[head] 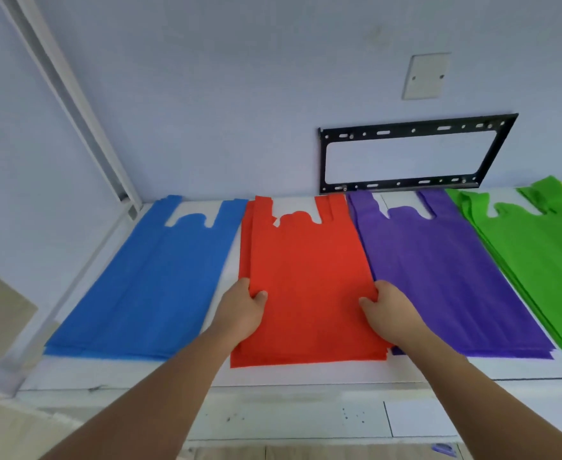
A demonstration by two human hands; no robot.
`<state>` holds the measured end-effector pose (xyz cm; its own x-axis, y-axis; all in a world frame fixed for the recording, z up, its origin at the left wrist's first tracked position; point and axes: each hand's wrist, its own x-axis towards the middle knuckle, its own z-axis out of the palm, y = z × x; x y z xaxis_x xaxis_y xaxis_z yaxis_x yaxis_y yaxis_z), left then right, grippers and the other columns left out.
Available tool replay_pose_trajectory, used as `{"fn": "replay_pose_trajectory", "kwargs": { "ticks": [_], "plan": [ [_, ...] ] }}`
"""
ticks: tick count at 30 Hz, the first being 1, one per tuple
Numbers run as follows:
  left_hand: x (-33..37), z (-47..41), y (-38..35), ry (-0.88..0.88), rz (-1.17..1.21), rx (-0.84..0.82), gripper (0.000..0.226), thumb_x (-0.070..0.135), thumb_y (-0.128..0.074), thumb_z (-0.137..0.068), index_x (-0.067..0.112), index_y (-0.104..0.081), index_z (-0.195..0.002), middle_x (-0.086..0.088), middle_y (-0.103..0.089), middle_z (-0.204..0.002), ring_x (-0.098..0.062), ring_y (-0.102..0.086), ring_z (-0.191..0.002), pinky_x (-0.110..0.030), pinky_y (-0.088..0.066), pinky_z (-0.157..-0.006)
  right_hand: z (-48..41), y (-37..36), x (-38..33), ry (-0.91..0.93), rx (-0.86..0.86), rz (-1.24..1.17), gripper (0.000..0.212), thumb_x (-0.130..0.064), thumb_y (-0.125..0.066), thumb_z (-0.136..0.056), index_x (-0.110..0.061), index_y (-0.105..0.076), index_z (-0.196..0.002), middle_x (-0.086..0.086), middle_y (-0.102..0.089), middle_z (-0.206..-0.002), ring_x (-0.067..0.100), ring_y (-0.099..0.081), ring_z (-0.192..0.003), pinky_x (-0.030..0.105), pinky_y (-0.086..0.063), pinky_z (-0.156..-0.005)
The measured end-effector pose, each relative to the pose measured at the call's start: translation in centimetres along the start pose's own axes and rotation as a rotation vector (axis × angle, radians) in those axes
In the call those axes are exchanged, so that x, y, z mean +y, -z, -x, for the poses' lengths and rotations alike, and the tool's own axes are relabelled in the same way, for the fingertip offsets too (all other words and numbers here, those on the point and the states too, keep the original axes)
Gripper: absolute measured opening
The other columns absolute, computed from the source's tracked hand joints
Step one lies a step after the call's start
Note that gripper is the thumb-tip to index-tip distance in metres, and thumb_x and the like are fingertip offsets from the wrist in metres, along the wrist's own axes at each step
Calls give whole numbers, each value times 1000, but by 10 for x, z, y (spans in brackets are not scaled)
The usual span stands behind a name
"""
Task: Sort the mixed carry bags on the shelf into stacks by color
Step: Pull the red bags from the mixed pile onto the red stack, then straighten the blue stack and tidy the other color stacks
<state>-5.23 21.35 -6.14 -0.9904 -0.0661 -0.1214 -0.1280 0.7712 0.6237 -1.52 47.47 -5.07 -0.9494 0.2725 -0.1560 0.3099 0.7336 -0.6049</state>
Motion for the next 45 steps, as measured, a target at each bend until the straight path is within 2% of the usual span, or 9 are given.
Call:
{"fn": "replay_pose_trajectory", "kwargs": {
  "ticks": [3, 10, 13, 16, 23, 32, 39, 43, 45],
  "plan": [
    [1, 1, 9, 12, -7, 5, 19, 35, -54, -97, 17, -56, -105, 3, -60, -95, -8, -54, -74, -25, -38, -61, -4, 6, -9, -26, -47, 34, 33, -31, -58, -91, -2, -52, -104, 14, -64, -96, 32, -62, -87, 41, -51, -77],
    [-29, 1, 46, 64, 153, 52, 39, 39, -55, -92, 21, -53, -127, 7, -66, -108, -15, -65, -94, -33, -55, -82, 2, 6, -47, 124, 109, 167, 53, -32, -57, -90, -5, -45, -133, 17, -50, -128, 36, -47, -119, 44, -39, -100],
    [-53, -1, 77, 37, 74, 102, 38, 34, -56, -95, 19, -55, -130, 7, -61, -119, -11, -59, -103, -23, -45, -78, 9, -14, -77, 217, 41, 15, 41, -31, -58, -90, -13, -55, -127, 10, -58, -123, 26, -57, -111, 35, -44, -97],
    [-95, -9, 112, 36, 2, 91, 49, 40, -61, -93, 19, -51, -137, 3, -57, -136, -15, -54, -123, -28, -43, -96, 21, -45, -115, 271, -69, -115, 25, -24, -61, -90, -14, -63, -113, -1, -64, -106, 15, -60, -95, 22, -41, -83],
    [-190, -18, 180, 208, -315, 77, 80, 63, -59, -84, 19, -38, -147, -8, -43, -149, -30, -39, -137, -44, -36, -112, 39, -117, -196, 136, -297, -251, 27, -28, -60, -90, -16, -59, -115, -4, -64, -88, 14, -63, -75, 29, -50, -69],
    [-227, -11, 176, 91, -252, -97, 110, 69, -65, -74, 17, -13, -156, -10, -8, -164, -28, -11, -151, -44, -17, -122, 58, -162, -244, 38, -183, -220, 28, -18, -57, -92, 2, -61, -111, 25, -62, -120, 42, -58, -111, 49, -49, -91],
    [-215, -14, 187, 108, -42, 88, 83, 55, -64, -85, 16, -31, -150, -8, -45, -145, -28, -47, -130, -41, -44, -103, 54, -163, -252, -74, -109, -301, 38, -16, -55, -93, 2, -53, -127, 27, -58, -126, 43, -62, -101, 54, -50, -91],
    [-215, -21, 185, 187, 28, 32, 57, 43, -63, -89, 11, -46, -132, -7, -60, -123, -28, -62, -105, -38, -53, -86, 44, -164, -253, -187, -110, -399, 50, -21, -57, -91, -2, -45, -135, 8, -63, -89, 19, -57, -66, 40, -50, -58],
    [-215, -27, 188, 203, 57, -55, 40, 40, -68, -80, 14, -55, -109, -3, -67, -101, -24, -67, -85, -40, -57, -77, 39, -162, -257, -222, -140, -397, 57, -24, -60, -90, 14, -37, -126, 8, -52, -74, 19, -48, -57, 31, -38, -52]
  ]
}}
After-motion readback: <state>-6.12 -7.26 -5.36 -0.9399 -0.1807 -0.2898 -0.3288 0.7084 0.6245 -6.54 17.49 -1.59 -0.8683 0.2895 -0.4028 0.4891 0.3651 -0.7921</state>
